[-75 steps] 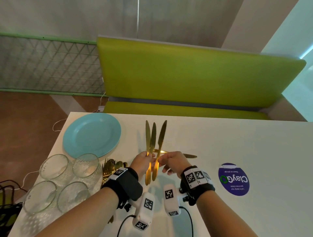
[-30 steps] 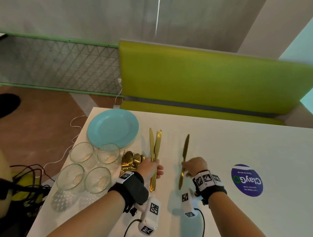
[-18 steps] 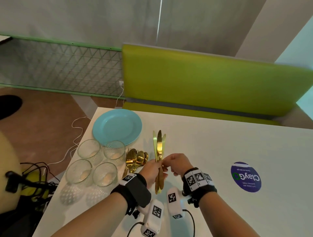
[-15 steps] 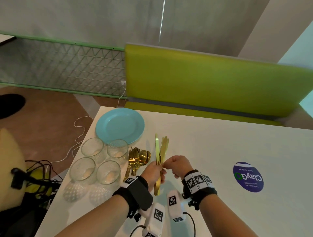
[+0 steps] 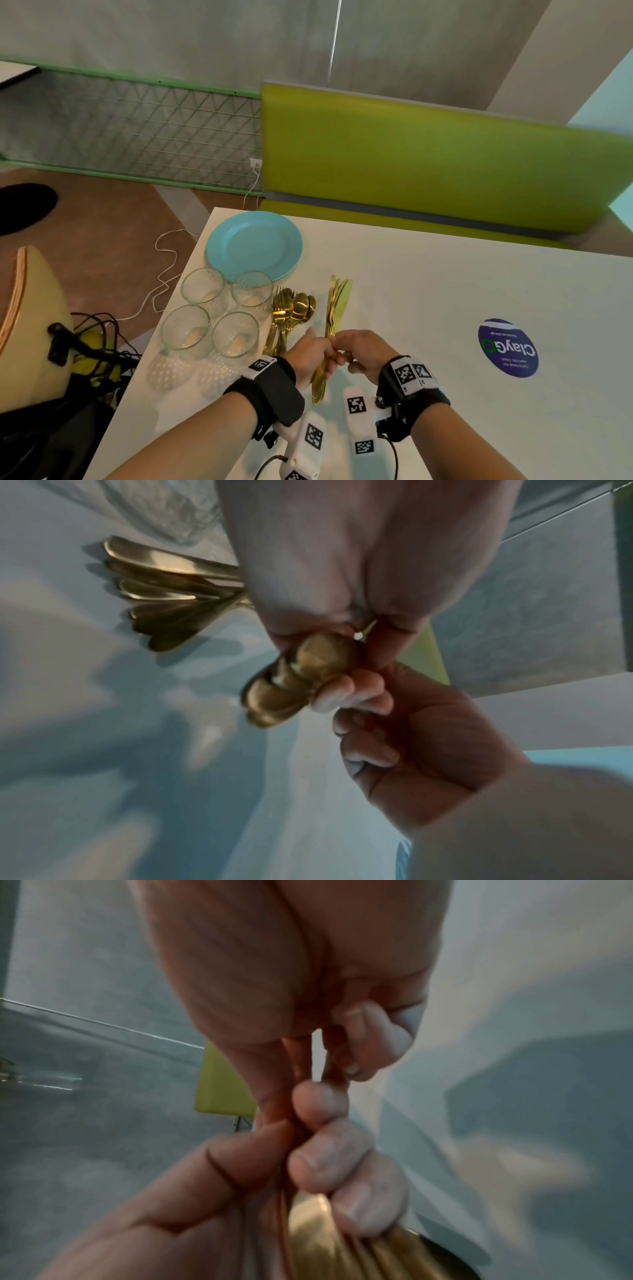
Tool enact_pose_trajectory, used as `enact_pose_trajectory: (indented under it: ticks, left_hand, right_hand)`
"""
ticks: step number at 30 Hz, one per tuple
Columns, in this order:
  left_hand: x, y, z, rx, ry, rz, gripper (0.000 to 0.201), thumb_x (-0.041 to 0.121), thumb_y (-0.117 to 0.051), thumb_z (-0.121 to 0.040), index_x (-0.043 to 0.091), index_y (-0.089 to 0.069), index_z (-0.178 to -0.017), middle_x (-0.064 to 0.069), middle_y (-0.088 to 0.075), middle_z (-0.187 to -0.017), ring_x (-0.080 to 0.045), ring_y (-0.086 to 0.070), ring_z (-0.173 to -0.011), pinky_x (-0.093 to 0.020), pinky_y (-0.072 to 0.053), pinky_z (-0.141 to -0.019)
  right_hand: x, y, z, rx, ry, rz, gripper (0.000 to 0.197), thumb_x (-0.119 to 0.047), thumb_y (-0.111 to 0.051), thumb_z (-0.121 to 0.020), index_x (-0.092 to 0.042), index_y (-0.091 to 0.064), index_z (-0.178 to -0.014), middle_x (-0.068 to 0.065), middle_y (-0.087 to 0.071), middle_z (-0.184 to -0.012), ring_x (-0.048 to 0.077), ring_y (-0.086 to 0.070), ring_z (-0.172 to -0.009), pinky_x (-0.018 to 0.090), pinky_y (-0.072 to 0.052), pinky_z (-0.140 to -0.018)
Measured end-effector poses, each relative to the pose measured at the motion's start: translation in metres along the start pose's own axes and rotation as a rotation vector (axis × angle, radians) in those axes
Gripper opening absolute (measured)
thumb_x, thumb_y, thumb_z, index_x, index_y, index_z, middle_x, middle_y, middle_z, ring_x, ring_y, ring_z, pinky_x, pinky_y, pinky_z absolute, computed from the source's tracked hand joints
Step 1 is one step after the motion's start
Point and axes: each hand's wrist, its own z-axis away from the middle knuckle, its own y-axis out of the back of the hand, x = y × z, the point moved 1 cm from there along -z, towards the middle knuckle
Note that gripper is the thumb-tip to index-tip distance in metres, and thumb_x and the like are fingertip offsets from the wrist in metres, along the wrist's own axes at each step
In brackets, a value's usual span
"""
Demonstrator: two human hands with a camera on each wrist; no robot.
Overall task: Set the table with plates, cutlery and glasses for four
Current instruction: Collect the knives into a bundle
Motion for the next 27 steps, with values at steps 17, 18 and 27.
enact_pose_trajectory:
  ticks: [17, 18, 27]
  left_hand:
    - [0.013, 0.064, 0.015, 0.228, -0.100, -0.674, 0.038, 0.020, -0.043, -0.095, 0.015, -0.046, -0.133, -0.008, -0.056, -0.129, -0.022, -0.052, -0.119, -0.032, -0.042, -0.101]
    - [0.013, 0.066, 0.018, 0.226, -0.117, -0.659, 0.036, 0.020, -0.044, -0.095, 0.014, -0.048, -0.130, -0.008, -0.058, -0.126, -0.022, -0.054, -0.116, -0.033, -0.045, -0.100]
    - [0.013, 0.074, 0.031, 0.220, -0.201, -0.611, 0.028, 0.019, -0.046, -0.094, 0.018, -0.056, -0.120, -0.005, -0.062, -0.118, -0.020, -0.058, -0.108, -0.031, -0.049, -0.093]
  right_hand:
    - [0.008, -0.036, -0.033, 0.279, -0.258, 0.632, 0.027, -0.035, -0.062, -0.087, -0.008, -0.065, -0.091, 0.002, -0.060, -0.078, 0.015, -0.055, -0.069, 0.022, -0.045, -0.065]
    - [0.007, -0.042, -0.036, 0.281, -0.255, 0.679, 0.028, -0.035, -0.062, -0.087, -0.008, -0.066, -0.094, 0.003, -0.061, -0.083, 0.016, -0.056, -0.074, 0.023, -0.046, -0.068]
    - [-0.009, -0.070, -0.045, 0.363, -0.169, 0.944, 0.018, -0.021, -0.056, -0.092, -0.007, -0.067, -0.097, 0.004, -0.066, -0.095, 0.017, -0.064, -0.091, 0.021, -0.050, -0.081]
